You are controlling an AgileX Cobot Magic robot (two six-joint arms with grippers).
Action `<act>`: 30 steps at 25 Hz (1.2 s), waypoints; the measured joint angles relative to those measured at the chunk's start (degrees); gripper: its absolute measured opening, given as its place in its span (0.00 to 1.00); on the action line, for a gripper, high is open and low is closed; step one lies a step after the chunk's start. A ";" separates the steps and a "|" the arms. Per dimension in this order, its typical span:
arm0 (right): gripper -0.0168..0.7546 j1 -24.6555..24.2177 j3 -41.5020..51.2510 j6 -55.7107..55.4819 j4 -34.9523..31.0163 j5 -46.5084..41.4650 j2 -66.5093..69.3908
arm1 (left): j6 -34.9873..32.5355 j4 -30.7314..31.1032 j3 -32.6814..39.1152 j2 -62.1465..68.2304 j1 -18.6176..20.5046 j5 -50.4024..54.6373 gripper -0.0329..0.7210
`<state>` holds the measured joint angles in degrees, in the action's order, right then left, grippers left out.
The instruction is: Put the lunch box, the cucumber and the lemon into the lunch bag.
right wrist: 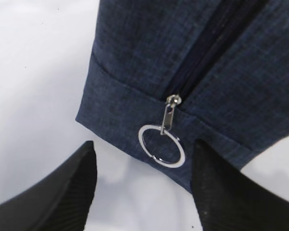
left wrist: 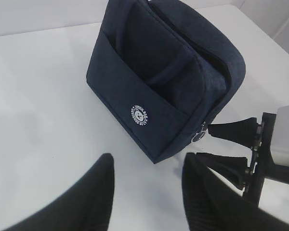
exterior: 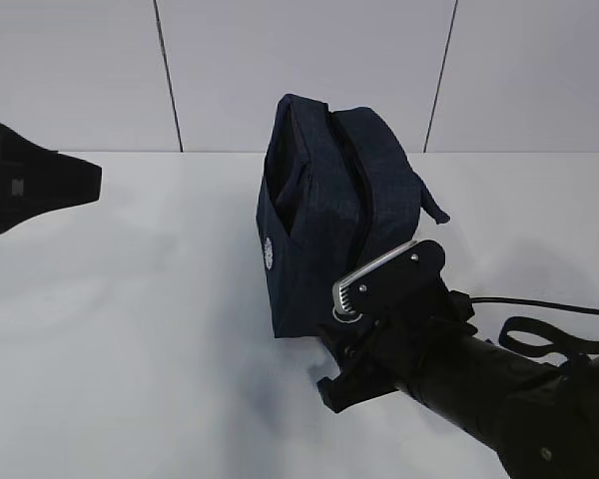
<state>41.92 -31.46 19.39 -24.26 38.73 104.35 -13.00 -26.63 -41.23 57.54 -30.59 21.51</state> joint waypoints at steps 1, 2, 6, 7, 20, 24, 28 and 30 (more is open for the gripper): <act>0.65 0.00 -0.26 -0.19 0.00 0.12 0.37 | 0.00 0.00 0.00 0.00 0.00 0.00 0.47; 0.65 0.00 -0.51 -0.41 0.00 0.20 0.72 | 0.00 0.00 0.00 0.00 0.00 0.00 0.47; 0.65 0.00 -1.13 -0.54 -0.22 0.59 2.31 | 0.00 0.00 0.00 0.00 0.00 0.00 0.47; 0.65 0.00 -1.22 -0.78 -0.31 1.25 2.62 | 0.00 0.00 0.00 0.00 0.00 0.00 0.47; 0.62 0.00 -1.22 -3.71 3.49 4.17 4.45 | 0.00 0.00 0.10 0.96 0.00 -0.13 0.47; 0.61 0.00 -1.22 -5.03 4.76 3.29 4.45 | 0.00 0.00 0.10 1.07 0.00 -0.25 0.47; 0.61 0.00 -1.22 -5.83 5.95 2.94 4.45 | 0.00 0.00 0.10 1.11 0.00 -0.63 0.47; 0.61 0.00 -1.22 -6.29 6.77 2.92 4.45 | 0.00 0.00 0.10 1.11 0.00 -0.77 0.47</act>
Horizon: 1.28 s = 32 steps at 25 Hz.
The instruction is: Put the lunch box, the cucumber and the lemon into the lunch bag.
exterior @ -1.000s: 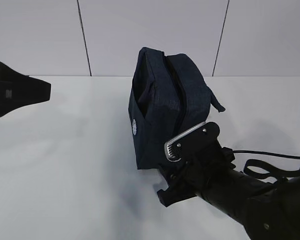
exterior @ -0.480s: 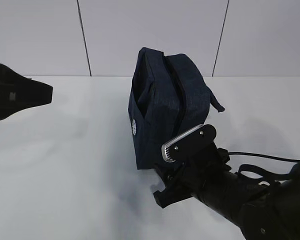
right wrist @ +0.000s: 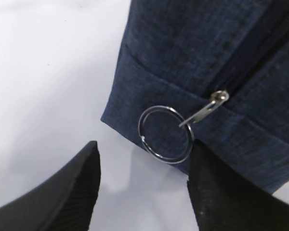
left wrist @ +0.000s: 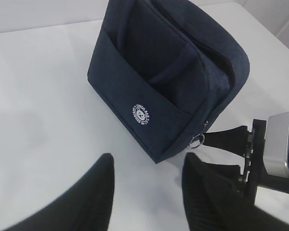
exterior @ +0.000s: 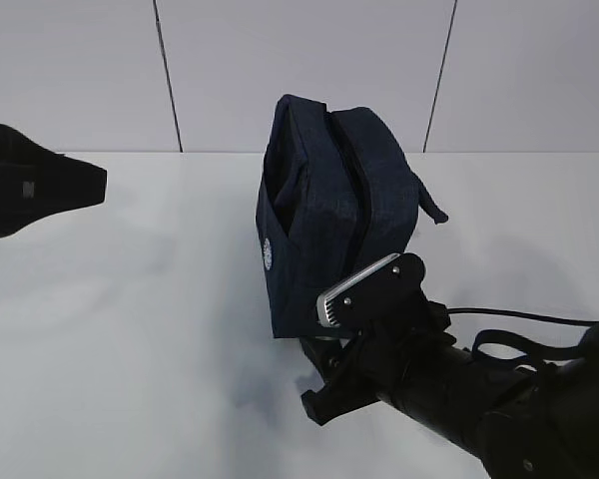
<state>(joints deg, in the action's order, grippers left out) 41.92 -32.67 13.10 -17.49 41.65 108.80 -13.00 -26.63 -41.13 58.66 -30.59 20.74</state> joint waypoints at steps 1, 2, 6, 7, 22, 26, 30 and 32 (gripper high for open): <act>0.61 0.00 0.00 -0.54 0.37 -0.10 0.00 | 0.00 0.00 0.00 0.00 0.00 -0.10 0.47; 0.61 0.00 0.00 -1.13 0.50 -0.10 0.00 | 0.00 0.00 0.00 0.00 0.00 -0.10 0.47; 0.61 0.00 0.00 -2.48 1.28 -0.20 0.00 | 0.00 0.00 0.12 0.00 0.00 -0.23 0.47; 0.61 0.00 0.00 -2.60 1.52 -0.29 -0.10 | 0.00 0.00 0.21 0.00 0.00 -0.23 0.47; 0.61 0.00 0.00 -3.08 -1.10 3.24 0.40 | 0.00 0.00 0.21 0.00 0.00 -0.23 0.47; 0.58 0.00 0.00 -3.18 -1.22 4.67 1.26 | 0.00 0.00 0.21 0.00 0.00 -0.23 0.47; 0.51 0.00 0.00 -3.18 -1.35 5.31 1.26 | 0.00 0.00 0.21 0.00 0.00 -0.23 0.47; 0.50 0.00 0.00 -3.18 -1.35 5.97 1.26 | 0.00 0.00 0.21 0.00 0.00 -0.23 0.47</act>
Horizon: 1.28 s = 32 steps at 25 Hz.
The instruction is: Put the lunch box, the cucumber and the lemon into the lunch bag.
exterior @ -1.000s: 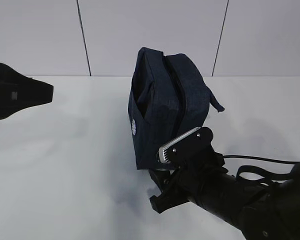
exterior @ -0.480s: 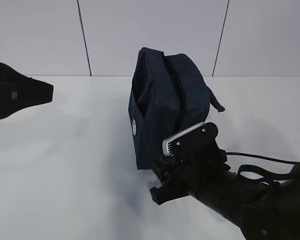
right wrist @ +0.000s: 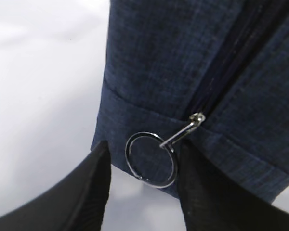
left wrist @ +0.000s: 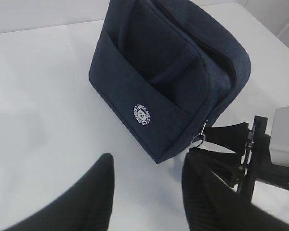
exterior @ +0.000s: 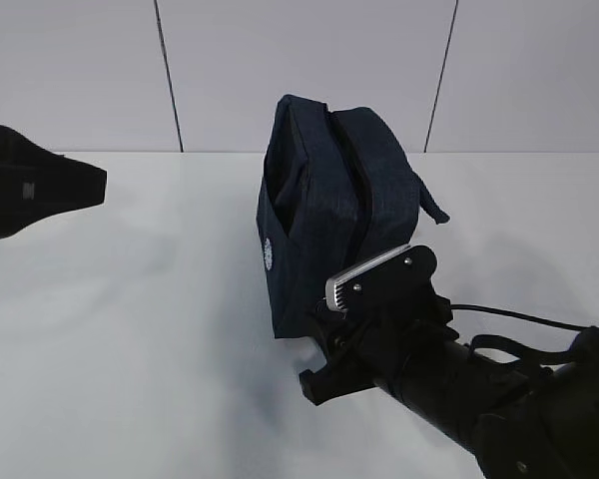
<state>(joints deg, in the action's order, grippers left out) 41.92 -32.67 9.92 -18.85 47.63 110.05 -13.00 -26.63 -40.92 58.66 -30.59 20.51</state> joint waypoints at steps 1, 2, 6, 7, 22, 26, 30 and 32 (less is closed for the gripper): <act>0.50 0.00 0.00 0.00 0.00 0.13 0.00 | 0.00 0.00 0.00 0.00 0.00 0.00 0.47; 0.49 0.00 0.00 0.00 0.00 0.22 0.00 | 0.00 0.00 0.00 0.00 0.00 0.00 0.47; 0.49 0.00 0.00 0.00 0.00 0.35 0.00 | 0.00 0.00 0.00 0.00 0.00 0.00 0.47; 0.49 0.00 0.00 0.00 0.00 0.35 0.00 | 0.00 0.00 0.00 0.00 0.00 0.00 0.47; 0.49 0.00 1.14 -5.13 7.16 -0.01 0.00 | 0.00 0.21 0.00 0.00 0.00 0.00 0.47; 0.49 0.00 1.14 -5.33 6.77 2.57 0.00 | 0.00 0.21 0.00 0.00 0.00 0.00 0.47; 0.49 0.00 1.14 -5.55 5.52 3.14 0.00 | 0.00 0.21 0.00 0.00 0.00 0.00 0.47; 0.50 0.00 1.14 -5.55 5.18 3.14 0.00 | 0.00 0.21 0.00 0.00 0.00 0.00 0.47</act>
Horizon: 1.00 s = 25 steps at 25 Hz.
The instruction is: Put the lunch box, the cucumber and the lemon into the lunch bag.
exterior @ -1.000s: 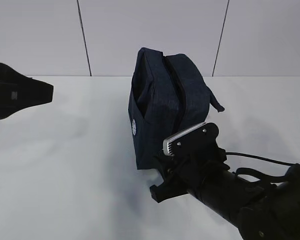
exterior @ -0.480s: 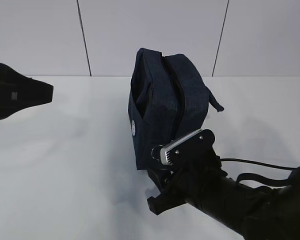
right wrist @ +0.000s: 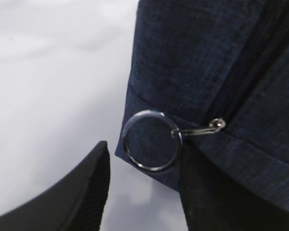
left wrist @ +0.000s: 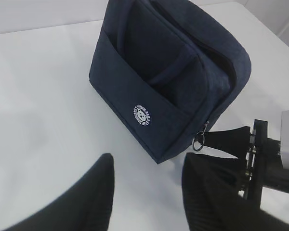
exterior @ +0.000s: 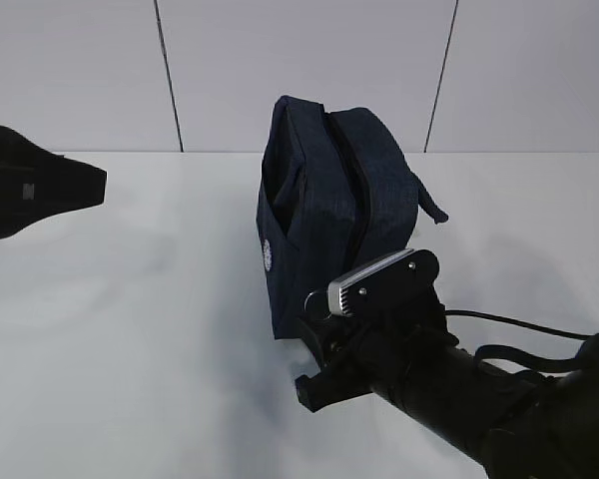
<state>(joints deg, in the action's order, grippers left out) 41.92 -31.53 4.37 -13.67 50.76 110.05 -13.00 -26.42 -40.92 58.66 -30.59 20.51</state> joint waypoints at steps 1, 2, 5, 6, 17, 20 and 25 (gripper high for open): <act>0.52 0.00 0.00 0.00 -0.37 0.00 0.00 | 0.00 0.00 0.00 0.00 0.00 0.00 0.47; 0.53 0.00 0.00 0.00 -0.71 0.00 0.00 | 0.00 0.00 0.00 0.00 0.00 0.00 0.47; 0.54 0.00 -0.13 0.00 -1.96 0.02 0.00 | 0.00 0.00 0.00 0.00 0.00 0.00 0.47; 0.55 0.00 -0.46 0.00 -2.08 0.02 0.03 | 0.00 0.00 0.00 0.00 0.00 0.00 0.47; 0.55 0.00 -3.40 -1.52 -3.35 -0.41 2.94 | 0.00 0.33 0.00 0.00 0.00 0.00 0.47; 0.55 0.00 -3.40 -2.16 -4.15 -0.41 2.94 | 0.00 0.36 0.00 0.00 0.00 0.00 0.47; 0.56 0.00 -3.40 -2.19 -6.21 -0.28 2.94 | 0.00 0.45 0.00 0.00 0.00 0.00 0.47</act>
<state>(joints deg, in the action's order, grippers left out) 41.92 -34.93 2.18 -19.88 50.48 113.00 -13.00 -25.96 -40.92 58.66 -30.59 20.51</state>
